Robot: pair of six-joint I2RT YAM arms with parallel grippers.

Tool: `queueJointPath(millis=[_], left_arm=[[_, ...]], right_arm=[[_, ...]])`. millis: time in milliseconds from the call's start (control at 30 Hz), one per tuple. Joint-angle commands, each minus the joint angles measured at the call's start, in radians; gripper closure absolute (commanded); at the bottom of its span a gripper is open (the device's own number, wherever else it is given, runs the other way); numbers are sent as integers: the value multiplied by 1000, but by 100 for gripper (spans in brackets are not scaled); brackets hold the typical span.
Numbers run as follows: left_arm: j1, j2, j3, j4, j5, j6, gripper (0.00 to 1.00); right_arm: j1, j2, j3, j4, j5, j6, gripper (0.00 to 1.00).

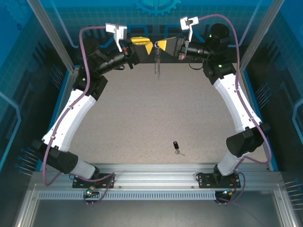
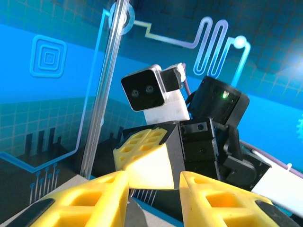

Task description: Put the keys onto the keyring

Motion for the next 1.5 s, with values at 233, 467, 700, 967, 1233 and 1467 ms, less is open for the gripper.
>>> queueJointPath(millis=[233,467,700,967,1233,1467], left_arm=[[-1,44,19,101,36,-229,68],[-1,63,5,228,31,-329,68],[-5,80,5,290,26,-375,68],[-12,100,20,301,29,-376,67],[-14,109,27,314,28,-375,71],[-16,113,23,341,25,-375,86]], right_arm=[[-3,-5,-1,332,60,214,100],[13,23,36,359,76,240,100],[21,29,29,369,87,246,100],[31,42,34,376,90,256,100],[39,47,34,374,88,259,100],[42,44,27,366,85,260,100]])
